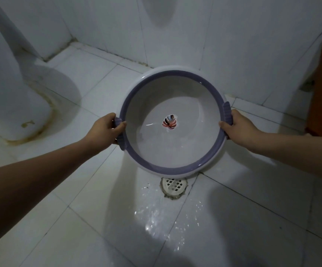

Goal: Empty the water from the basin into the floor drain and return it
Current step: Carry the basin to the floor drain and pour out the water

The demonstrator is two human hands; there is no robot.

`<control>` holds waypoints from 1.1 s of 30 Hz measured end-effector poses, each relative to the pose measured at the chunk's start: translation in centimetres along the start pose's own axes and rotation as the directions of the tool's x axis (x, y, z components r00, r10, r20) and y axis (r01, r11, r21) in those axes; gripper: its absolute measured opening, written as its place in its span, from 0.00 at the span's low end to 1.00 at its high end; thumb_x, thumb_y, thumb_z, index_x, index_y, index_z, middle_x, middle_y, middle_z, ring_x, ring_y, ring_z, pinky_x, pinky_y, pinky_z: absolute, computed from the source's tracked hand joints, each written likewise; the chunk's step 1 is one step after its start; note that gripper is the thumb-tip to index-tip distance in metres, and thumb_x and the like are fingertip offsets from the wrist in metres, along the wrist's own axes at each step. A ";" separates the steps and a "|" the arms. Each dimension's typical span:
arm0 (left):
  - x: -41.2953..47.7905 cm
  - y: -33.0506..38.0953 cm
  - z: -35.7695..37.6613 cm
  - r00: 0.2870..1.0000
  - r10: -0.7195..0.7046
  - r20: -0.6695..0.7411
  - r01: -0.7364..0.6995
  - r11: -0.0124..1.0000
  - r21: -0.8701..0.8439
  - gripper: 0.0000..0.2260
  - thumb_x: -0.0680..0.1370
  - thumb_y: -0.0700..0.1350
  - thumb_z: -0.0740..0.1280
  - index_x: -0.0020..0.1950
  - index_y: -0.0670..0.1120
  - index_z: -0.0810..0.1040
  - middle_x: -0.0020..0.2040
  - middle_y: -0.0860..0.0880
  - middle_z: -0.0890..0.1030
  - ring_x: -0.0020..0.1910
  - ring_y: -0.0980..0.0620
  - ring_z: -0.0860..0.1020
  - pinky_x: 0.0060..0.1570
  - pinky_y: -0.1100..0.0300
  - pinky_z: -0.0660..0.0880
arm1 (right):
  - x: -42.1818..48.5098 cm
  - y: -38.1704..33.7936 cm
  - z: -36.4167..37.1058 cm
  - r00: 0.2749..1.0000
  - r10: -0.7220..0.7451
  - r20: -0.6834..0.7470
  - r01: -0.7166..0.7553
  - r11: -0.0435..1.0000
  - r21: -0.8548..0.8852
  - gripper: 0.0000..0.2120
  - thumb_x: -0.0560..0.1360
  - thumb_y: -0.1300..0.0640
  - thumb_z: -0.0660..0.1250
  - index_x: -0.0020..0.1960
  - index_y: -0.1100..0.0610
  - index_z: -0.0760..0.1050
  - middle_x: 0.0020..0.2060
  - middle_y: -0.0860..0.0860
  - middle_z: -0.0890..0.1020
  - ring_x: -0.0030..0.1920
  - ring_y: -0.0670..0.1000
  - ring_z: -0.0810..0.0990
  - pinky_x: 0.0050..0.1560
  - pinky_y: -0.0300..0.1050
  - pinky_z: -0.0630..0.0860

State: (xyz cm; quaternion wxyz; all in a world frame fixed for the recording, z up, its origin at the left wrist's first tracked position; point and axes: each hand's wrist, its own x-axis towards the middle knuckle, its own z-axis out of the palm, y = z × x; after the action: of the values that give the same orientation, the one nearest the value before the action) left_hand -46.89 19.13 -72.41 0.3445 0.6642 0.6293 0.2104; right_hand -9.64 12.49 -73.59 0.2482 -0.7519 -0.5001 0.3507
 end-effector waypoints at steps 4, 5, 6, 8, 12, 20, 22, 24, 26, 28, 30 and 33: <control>-0.4 0.0 -0.1 1.000 0.012 -0.023 -0.011 0.999 0.033 0.12 0.80 0.51 0.63 0.49 0.41 0.74 0.43 0.44 0.80 0.39 0.50 0.82 0.27 0.69 0.76 | -0.1 0.0 -0.1 1.000 -0.019 -0.007 0.019 1.000 0.009 0.10 0.79 0.54 0.61 0.56 0.59 0.68 0.49 0.59 0.79 0.49 0.59 0.79 0.54 0.59 0.79; -0.6 0.0 -0.1 1.000 0.012 -0.023 -0.011 1.000 0.028 0.12 0.80 0.50 0.63 0.49 0.41 0.74 0.44 0.44 0.80 0.39 0.49 0.82 0.27 0.69 0.77 | -0.1 -0.1 -0.2 1.000 -0.026 -0.007 0.026 1.000 0.006 0.10 0.79 0.54 0.61 0.56 0.58 0.68 0.49 0.59 0.79 0.48 0.58 0.79 0.54 0.58 0.79; -0.7 0.0 -0.2 1.000 0.010 -0.021 -0.009 1.000 0.017 0.12 0.80 0.50 0.63 0.49 0.40 0.74 0.44 0.43 0.80 0.39 0.49 0.82 0.27 0.69 0.77 | 0.0 -0.1 -0.2 0.999 -0.031 -0.006 0.031 0.999 0.007 0.10 0.79 0.53 0.61 0.56 0.58 0.68 0.49 0.59 0.79 0.48 0.57 0.79 0.54 0.58 0.79; -1.1 0.0 -0.4 1.000 0.000 -0.021 0.000 1.000 -0.006 0.13 0.80 0.50 0.63 0.49 0.39 0.74 0.44 0.42 0.81 0.39 0.49 0.83 0.28 0.67 0.78 | 0.0 -0.1 -0.2 0.999 -0.037 -0.007 0.037 0.999 0.023 0.09 0.79 0.53 0.62 0.55 0.56 0.68 0.47 0.56 0.79 0.48 0.57 0.79 0.54 0.57 0.79; -1.5 0.3 -0.7 0.999 0.002 -0.045 -0.001 1.000 0.018 0.12 0.80 0.51 0.63 0.49 0.41 0.74 0.45 0.45 0.81 0.40 0.50 0.83 0.29 0.68 0.78 | 0.1 -0.1 -0.2 0.998 -0.051 -0.030 0.052 0.998 0.019 0.08 0.78 0.52 0.62 0.54 0.54 0.68 0.42 0.49 0.77 0.44 0.53 0.79 0.52 0.55 0.79; -2.4 1.7 -1.2 0.998 0.030 -0.047 -0.028 0.999 0.032 0.13 0.81 0.50 0.62 0.51 0.40 0.73 0.48 0.41 0.81 0.43 0.45 0.82 0.42 0.53 0.82 | -0.6 -0.5 -0.5 0.997 -0.056 -0.059 0.058 0.997 0.042 0.08 0.78 0.52 0.62 0.55 0.52 0.67 0.44 0.51 0.77 0.48 0.56 0.79 0.53 0.54 0.79; -2.7 1.9 -1.2 0.998 0.025 -0.055 -0.023 0.999 0.044 0.12 0.81 0.50 0.62 0.51 0.40 0.73 0.48 0.41 0.81 0.44 0.44 0.82 0.45 0.50 0.83 | -0.9 -0.8 -0.7 0.996 -0.069 -0.060 0.071 0.997 0.030 0.08 0.79 0.51 0.62 0.55 0.53 0.67 0.47 0.53 0.78 0.48 0.55 0.79 0.53 0.54 0.78; -2.9 1.9 -1.5 0.998 0.020 -0.060 -0.017 0.999 0.046 0.11 0.81 0.50 0.62 0.49 0.41 0.73 0.48 0.40 0.81 0.44 0.44 0.82 0.45 0.49 0.83 | -1.2 -1.1 -0.9 0.995 -0.084 -0.059 0.086 0.996 0.025 0.08 0.79 0.52 0.61 0.55 0.53 0.67 0.47 0.54 0.78 0.48 0.55 0.79 0.53 0.54 0.78; -3.0 1.9 -1.7 0.998 0.023 -0.060 -0.021 0.999 0.032 0.11 0.81 0.49 0.62 0.48 0.41 0.72 0.47 0.40 0.81 0.44 0.43 0.83 0.44 0.50 0.83 | -1.5 -1.3 -1.0 0.994 -0.091 -0.062 0.093 0.995 0.026 0.08 0.79 0.52 0.61 0.56 0.54 0.67 0.47 0.54 0.79 0.48 0.55 0.80 0.53 0.53 0.78; -3.1 1.9 -1.7 0.998 0.026 -0.061 -0.024 0.999 0.033 0.11 0.80 0.49 0.62 0.48 0.41 0.72 0.47 0.40 0.81 0.44 0.44 0.83 0.42 0.53 0.82 | -1.8 -1.4 -1.1 0.994 -0.088 -0.068 0.090 0.996 0.021 0.09 0.79 0.52 0.61 0.57 0.56 0.68 0.48 0.56 0.79 0.48 0.55 0.80 0.53 0.53 0.78; -3.2 1.9 -1.7 0.998 0.028 -0.062 -0.026 0.999 0.040 0.12 0.80 0.50 0.62 0.48 0.40 0.73 0.47 0.40 0.81 0.44 0.44 0.83 0.41 0.55 0.82 | -2.1 -1.4 -1.1 0.994 -0.081 -0.075 0.083 0.996 0.014 0.10 0.79 0.53 0.62 0.56 0.57 0.68 0.48 0.57 0.79 0.47 0.56 0.79 0.52 0.52 0.78; -3.4 1.8 -1.7 0.998 0.037 -0.058 -0.034 0.998 0.051 0.13 0.80 0.51 0.62 0.49 0.41 0.73 0.47 0.41 0.82 0.44 0.45 0.83 0.42 0.53 0.83 | -2.5 -1.1 -1.2 0.994 -0.075 -0.079 0.078 0.997 0.029 0.10 0.79 0.53 0.62 0.56 0.58 0.68 0.47 0.56 0.79 0.46 0.55 0.79 0.52 0.52 0.77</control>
State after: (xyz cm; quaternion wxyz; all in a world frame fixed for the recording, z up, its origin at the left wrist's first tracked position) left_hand -47.25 16.18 -69.43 0.3053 0.6772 0.6322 0.2204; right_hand -9.99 10.60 -71.35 0.2929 -0.7412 -0.5127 0.3194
